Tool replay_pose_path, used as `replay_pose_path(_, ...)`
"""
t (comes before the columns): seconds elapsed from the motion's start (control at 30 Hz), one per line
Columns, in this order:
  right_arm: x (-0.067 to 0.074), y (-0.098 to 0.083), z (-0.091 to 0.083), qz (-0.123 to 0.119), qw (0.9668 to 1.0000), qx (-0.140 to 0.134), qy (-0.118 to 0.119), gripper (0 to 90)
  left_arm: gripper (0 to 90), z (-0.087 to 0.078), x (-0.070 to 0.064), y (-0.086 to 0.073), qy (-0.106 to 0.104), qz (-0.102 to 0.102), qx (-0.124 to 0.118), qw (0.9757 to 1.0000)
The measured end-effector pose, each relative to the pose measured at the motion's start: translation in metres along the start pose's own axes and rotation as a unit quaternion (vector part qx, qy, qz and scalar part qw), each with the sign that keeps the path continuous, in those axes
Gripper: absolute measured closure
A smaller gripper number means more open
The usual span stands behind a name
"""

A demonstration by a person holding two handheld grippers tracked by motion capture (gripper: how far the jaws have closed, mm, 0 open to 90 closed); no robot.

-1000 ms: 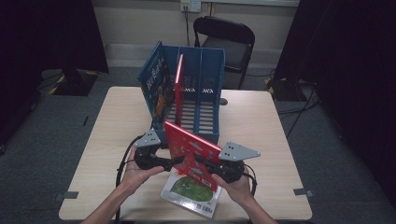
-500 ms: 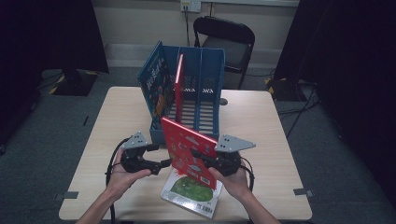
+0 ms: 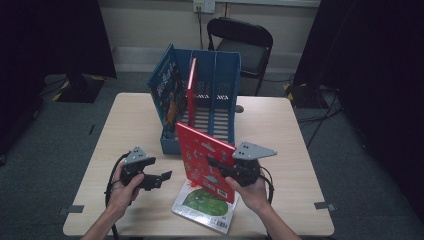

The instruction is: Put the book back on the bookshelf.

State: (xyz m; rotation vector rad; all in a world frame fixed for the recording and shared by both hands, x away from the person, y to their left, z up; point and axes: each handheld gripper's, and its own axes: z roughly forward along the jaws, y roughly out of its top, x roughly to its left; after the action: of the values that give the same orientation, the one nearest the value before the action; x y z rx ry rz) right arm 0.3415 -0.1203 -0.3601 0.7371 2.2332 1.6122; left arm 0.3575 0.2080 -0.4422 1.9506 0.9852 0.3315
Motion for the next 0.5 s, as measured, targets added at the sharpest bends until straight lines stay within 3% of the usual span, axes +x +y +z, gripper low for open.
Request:
replay_pose_path(0.1,-0.002,0.002,-0.003,0.004,1.0,-0.003,-0.003,80.6,16.0,0.003,0.0,-0.004,0.01,0.003,0.013,0.9999)
replay_pose_path(0.5,-0.009,0.013,-0.017,0.011,0.9997,-0.015,-0.015,80.5,15.8,0.002,-0.005,-0.005,-0.005,0.015,0.007,0.9998)
